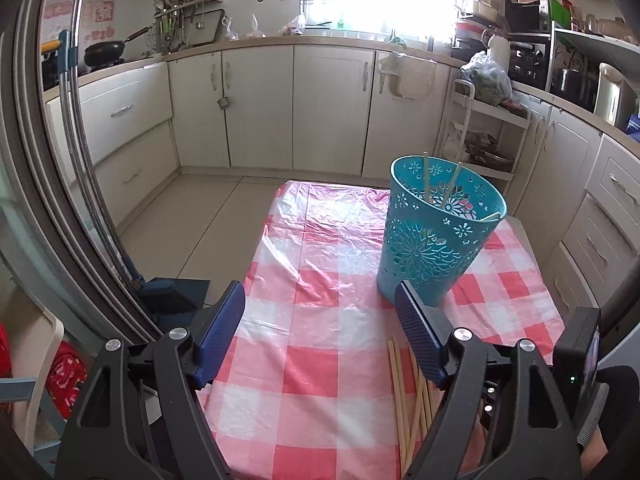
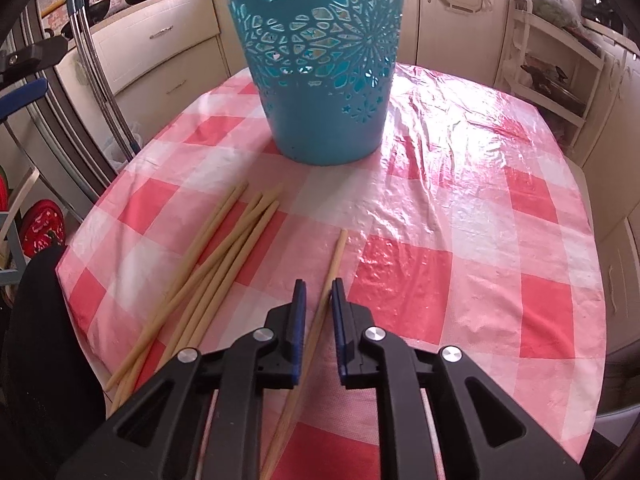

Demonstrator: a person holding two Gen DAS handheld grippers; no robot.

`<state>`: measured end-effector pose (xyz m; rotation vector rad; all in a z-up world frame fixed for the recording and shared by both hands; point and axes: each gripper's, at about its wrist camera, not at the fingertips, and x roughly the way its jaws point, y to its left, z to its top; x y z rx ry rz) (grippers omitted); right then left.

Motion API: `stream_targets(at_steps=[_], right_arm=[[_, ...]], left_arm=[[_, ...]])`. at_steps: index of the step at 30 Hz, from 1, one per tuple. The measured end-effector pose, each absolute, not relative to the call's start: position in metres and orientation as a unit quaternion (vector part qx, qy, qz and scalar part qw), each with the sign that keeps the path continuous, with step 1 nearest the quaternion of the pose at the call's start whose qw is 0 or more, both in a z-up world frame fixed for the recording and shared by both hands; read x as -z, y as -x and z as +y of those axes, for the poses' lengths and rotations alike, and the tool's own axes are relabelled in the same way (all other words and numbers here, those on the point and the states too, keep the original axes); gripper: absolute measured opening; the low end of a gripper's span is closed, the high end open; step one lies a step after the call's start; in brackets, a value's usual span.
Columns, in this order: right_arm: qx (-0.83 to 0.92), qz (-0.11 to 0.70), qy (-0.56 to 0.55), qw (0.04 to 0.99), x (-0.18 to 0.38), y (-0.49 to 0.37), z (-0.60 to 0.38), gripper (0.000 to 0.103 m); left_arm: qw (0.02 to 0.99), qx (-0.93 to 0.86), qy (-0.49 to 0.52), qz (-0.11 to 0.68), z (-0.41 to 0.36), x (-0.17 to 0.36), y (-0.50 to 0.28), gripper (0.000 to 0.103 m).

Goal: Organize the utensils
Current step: 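Lift the held chopstick with the right tool over the basket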

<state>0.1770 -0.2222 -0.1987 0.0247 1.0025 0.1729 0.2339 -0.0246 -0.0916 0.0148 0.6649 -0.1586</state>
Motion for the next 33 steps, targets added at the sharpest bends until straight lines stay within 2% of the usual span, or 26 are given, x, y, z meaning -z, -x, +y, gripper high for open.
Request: stream_targets(at_steps=[3,14,19,29,33], right_arm=[[-0.081,0.475,-0.026,0.876,0.2,-0.175,-0.229,0.006],[-0.119,0.431,-0.196,0.873,0.181,-0.158,-0.268,0.005],[-0.147,0.383,-0.242,0.879,0.147,-0.153,-0.278,0.005],[-0.201,0.281,-0.275,0.897,0.059,-0.157,-0.281,0.005],[-0.205,0.217,-0.27,0.916,0.018,-0.175,-0.276,0.005]], left_arm=[[0.941,0.083,-0.012,0.328,-0.027,0.09,-0.229,0.074],[0.936,0.083,-0.011,0.342,-0.02,0.094,-0.222,0.08],[0.935,0.082,-0.011,0.344,-0.019,0.095,-0.222,0.08],[0.933,0.088,-0.002,0.35,-0.017,0.096,-0.219,0.082],[0.931,0.09,0.005,0.353,-0.016,0.097,-0.218,0.083]])
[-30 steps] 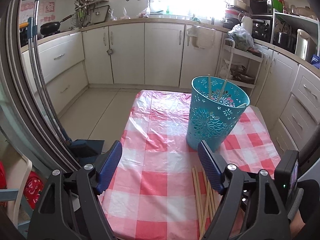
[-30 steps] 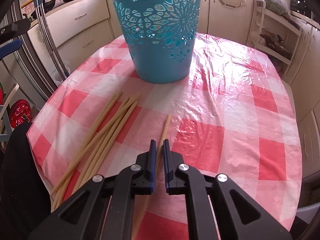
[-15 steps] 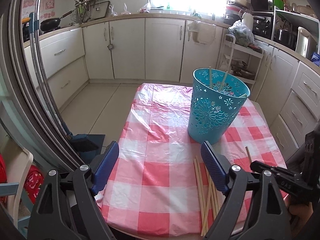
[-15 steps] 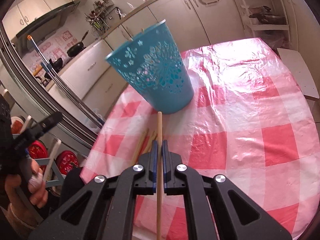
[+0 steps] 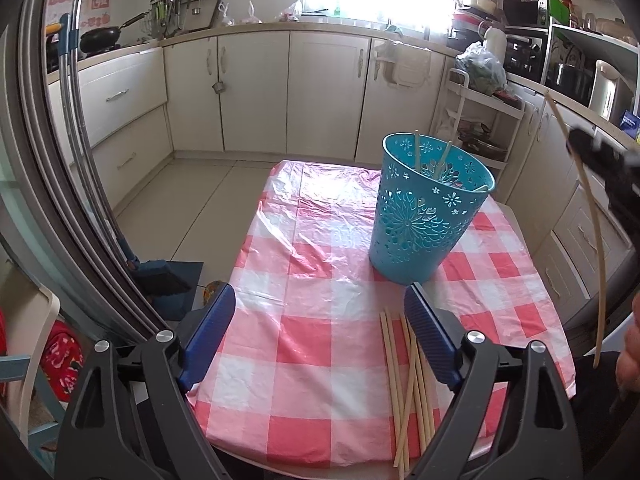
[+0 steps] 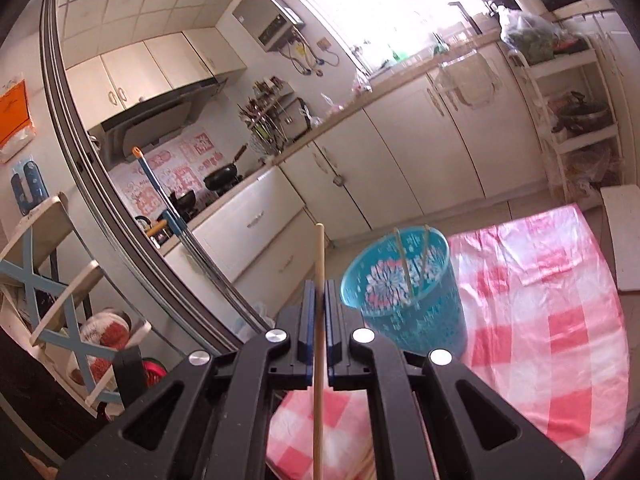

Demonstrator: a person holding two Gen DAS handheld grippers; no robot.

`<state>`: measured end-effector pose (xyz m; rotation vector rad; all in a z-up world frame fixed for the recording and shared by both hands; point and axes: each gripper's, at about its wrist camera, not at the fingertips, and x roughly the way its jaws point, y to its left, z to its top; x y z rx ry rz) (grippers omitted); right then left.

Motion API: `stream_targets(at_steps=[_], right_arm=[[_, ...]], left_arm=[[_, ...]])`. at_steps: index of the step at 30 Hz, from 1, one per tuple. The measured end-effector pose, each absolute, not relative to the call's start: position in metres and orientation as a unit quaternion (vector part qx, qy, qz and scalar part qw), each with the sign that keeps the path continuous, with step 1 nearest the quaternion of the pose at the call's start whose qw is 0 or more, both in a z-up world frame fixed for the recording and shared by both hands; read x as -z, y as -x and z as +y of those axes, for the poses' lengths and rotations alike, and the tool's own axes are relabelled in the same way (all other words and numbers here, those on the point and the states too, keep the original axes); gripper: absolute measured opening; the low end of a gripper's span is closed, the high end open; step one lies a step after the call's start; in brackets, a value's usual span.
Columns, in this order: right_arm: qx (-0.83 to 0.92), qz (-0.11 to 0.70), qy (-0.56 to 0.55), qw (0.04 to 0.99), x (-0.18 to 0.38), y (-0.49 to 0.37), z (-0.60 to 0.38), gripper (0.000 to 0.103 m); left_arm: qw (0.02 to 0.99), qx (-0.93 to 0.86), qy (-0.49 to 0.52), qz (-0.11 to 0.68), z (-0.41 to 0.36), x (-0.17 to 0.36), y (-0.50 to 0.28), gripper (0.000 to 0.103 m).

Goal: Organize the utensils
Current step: 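Lift the held chopstick with the right tool over the basket, then open the right tool to drop the chopstick into the basket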

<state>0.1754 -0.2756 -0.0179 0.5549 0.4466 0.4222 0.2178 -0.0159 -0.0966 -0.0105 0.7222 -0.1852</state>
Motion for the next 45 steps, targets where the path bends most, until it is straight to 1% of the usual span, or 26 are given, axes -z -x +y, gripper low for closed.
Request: stream_targets(at_steps=[5,8,11,19,25,29,32,33,34,35,36,37,39,41,44,45], right_arm=[[-0.188,0.154,-0.281,0.929,-0.011,-0.219,-0.275,0.005],[-0.162,0.129,-0.289,0.935,-0.013,-0.246,-0.276,0.005],[-0.12,0.114,-0.265,0.95,-0.006,-0.269,-0.271,0.005],[-0.051,0.129,-0.22,0.966,0.027,-0.298,-0.266,0.005],[-0.05,0.151,-0.183,0.97,0.042,-0.293,-0.253,0.006],[-0.069,0.178,-0.17,0.967,0.049,-0.286,-0.246,0.006],[-0.077,0.182,-0.159,0.967,0.046,-0.268,-0.246,0.006],[-0.077,0.178,-0.158,0.968,0.041,-0.259,-0.248,0.009],[-0.077,0.173,-0.158,0.969,0.036,-0.25,-0.251,0.016],[-0.076,0.165,-0.16,0.97,0.03,-0.239,-0.255,0.02],[-0.074,0.157,-0.162,0.971,0.025,-0.229,-0.258,0.028],[-0.074,0.148,-0.163,0.973,0.019,-0.218,-0.261,0.031],[-0.073,0.133,-0.16,0.975,0.007,-0.193,-0.266,0.034],[-0.071,0.126,-0.156,0.977,-0.001,-0.167,-0.27,0.04],[-0.069,0.138,-0.151,0.976,-0.001,-0.138,-0.271,0.048],[-0.069,0.149,-0.149,0.975,0.004,-0.129,-0.27,0.052]], left_arm=[[0.93,0.092,0.014,0.356,-0.014,0.099,-0.219,0.084],[0.929,0.09,0.021,0.359,-0.011,0.102,-0.222,0.084],[0.926,0.089,0.028,0.365,-0.008,0.106,-0.225,0.084],[0.917,0.087,0.041,0.386,-0.005,0.124,-0.241,0.085],[0.913,0.09,0.04,0.396,-0.01,0.132,-0.247,0.085],[0.914,0.091,0.041,0.394,-0.01,0.128,-0.244,0.085],[0.917,0.089,0.044,0.387,-0.008,0.121,-0.24,0.085],[0.918,0.088,0.044,0.383,-0.007,0.119,-0.238,0.085],[0.92,0.086,0.045,0.379,-0.007,0.116,-0.236,0.085],[0.922,0.085,0.045,0.376,-0.006,0.113,-0.234,0.085],[0.923,0.084,0.045,0.373,-0.006,0.11,-0.232,0.085],[0.925,0.083,0.045,0.368,-0.005,0.107,-0.229,0.085],[0.928,0.083,0.044,0.361,-0.005,0.101,-0.222,0.085],[0.93,0.084,0.043,0.354,-0.005,0.096,-0.214,0.086],[0.934,0.086,0.04,0.345,-0.006,0.091,-0.202,0.087],[0.934,0.087,0.039,0.343,-0.006,0.09,-0.199,0.088]])
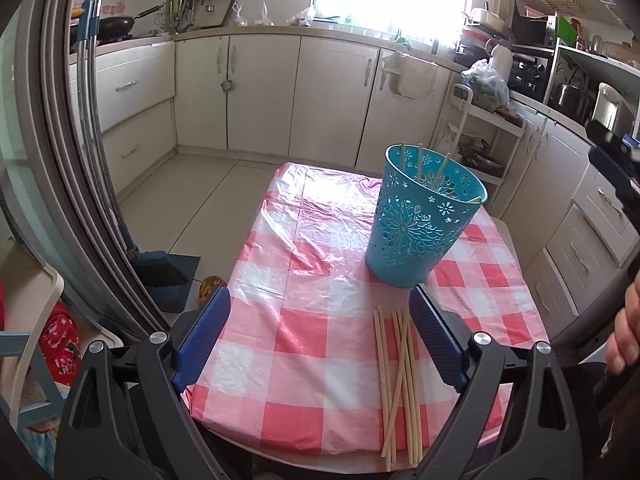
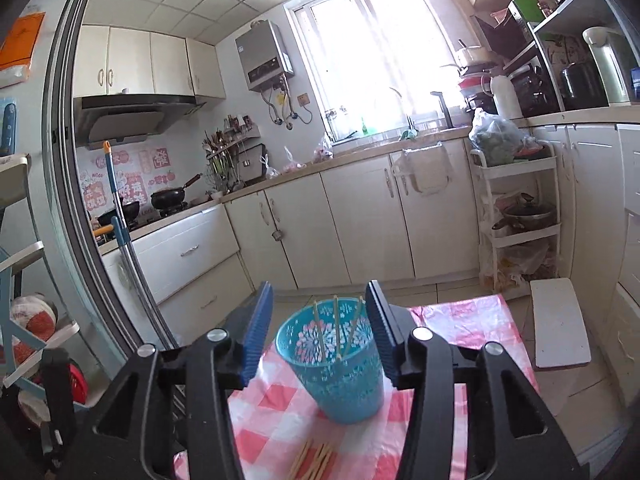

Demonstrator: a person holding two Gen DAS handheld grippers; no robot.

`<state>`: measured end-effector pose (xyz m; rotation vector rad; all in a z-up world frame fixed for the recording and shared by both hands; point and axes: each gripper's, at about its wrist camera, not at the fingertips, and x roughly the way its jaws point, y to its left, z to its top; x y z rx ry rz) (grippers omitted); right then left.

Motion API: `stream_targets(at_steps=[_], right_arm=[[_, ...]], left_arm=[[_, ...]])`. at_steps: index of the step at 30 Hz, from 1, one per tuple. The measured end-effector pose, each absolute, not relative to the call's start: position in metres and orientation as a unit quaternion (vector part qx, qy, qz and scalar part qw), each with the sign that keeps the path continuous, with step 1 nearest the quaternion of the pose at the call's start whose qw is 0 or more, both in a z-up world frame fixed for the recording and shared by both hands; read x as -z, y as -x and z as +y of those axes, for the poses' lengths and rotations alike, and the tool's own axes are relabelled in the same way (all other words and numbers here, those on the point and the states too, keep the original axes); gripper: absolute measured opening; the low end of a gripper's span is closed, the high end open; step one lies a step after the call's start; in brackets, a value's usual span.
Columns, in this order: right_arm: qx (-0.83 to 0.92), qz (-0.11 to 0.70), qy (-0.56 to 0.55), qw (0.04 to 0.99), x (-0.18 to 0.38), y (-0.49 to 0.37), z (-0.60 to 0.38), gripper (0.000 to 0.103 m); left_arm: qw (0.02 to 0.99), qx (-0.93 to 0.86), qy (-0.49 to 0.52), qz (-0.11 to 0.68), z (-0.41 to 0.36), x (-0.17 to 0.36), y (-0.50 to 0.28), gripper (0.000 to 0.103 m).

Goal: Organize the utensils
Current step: 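Open the right tool to drop the chopstick into the basket, then move the right tool back to the pile and grasp a chopstick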

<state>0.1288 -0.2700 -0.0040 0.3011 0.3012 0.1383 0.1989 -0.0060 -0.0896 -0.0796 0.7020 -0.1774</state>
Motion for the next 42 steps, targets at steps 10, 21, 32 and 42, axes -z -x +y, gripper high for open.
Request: stream_targets(at_steps=[10,21,32,42], right_arm=[[-0.076,0.301,-0.166,0.936,0.083,-0.103,-0.249,0.053],[-0.107,0.332,-0.136,0.927,0.099,-0.094,-0.212,0.053],[-0.095,0.371,-0.096,0.919,0.12,-0.108,-0.2,0.042],[-0.077,0.436,-0.096,0.891,0.177,-0.151,-0.195,0.025]], left_arm=[[0.939,0.093,0.028,0.329,-0.002,0.08,-0.172,0.089],[0.945,0.088,0.032,0.314,0.011,0.07,-0.158,0.09],[0.944,0.085,0.034,0.318,0.018,0.073,-0.155,0.091],[0.934,0.072,0.031,0.349,0.022,0.094,-0.164,0.091]])
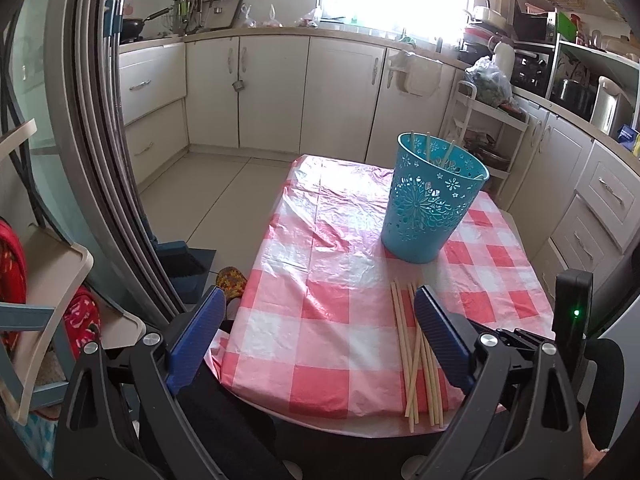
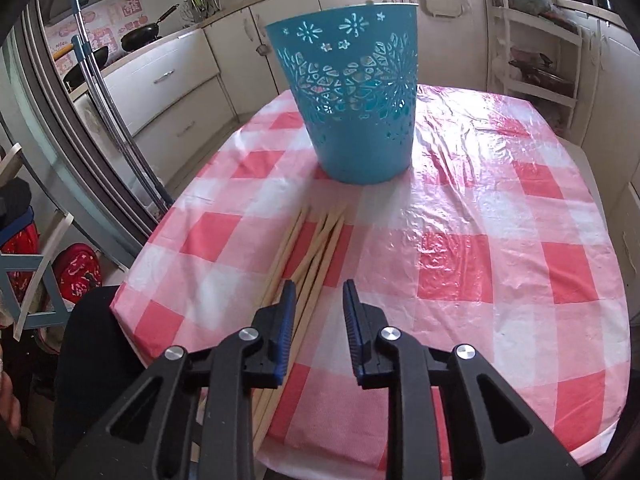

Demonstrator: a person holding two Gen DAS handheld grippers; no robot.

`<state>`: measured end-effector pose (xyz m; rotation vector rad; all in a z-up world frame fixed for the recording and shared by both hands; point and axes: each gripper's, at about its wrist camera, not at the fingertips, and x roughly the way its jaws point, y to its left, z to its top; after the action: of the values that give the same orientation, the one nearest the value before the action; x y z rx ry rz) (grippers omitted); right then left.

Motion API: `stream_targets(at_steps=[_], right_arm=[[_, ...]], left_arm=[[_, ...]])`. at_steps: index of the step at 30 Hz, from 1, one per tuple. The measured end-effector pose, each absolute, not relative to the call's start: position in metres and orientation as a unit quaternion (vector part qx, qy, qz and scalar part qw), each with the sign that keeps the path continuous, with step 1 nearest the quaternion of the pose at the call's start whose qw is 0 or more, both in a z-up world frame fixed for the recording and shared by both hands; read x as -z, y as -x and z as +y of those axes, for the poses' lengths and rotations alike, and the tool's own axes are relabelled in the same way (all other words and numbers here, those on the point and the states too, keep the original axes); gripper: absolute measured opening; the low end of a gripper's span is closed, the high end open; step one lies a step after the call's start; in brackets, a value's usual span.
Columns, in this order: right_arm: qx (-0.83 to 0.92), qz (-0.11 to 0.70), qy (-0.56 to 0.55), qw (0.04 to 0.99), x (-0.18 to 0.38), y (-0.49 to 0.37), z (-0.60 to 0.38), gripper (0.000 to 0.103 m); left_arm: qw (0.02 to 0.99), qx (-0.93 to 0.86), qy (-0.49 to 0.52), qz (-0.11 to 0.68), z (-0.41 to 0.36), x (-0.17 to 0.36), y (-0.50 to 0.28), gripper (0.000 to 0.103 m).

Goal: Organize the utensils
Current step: 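Move the right tool back to the pile and grasp a chopstick, then grasp a chopstick with the left tool and lift it from the pile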

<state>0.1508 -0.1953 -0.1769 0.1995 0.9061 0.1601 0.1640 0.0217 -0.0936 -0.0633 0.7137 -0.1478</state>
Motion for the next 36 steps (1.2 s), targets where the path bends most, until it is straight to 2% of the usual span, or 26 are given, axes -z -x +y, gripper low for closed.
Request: stream_targets(at_steps=[11,17,24,36], right_arm=[[-0.058,0.45,-0.087,0.887,0.199,-0.186,-0.191,0.02],[-0.064,0.449,-0.042,0.89,0.2,-0.188,-0.19,0.009],[-0.085,0.459,0.011,0.884,0.198,-0.184,-0.206,0.008],[-0.09,0.456,-0.068,0.883,0.203,-0.18,-0.246,0.008]], left_arm=[[0.924,0.072,0.021,0.376,0.012,0.113,-0.178,0.091],[0.917,0.077,0.006,0.39,0.0,0.124,-0.189,0.091],[0.888,0.106,-0.033,0.446,-0.044,0.172,-0.229,0.091],[0.868,0.081,-0.067,0.486,-0.08,0.22,-0.268,0.091]])
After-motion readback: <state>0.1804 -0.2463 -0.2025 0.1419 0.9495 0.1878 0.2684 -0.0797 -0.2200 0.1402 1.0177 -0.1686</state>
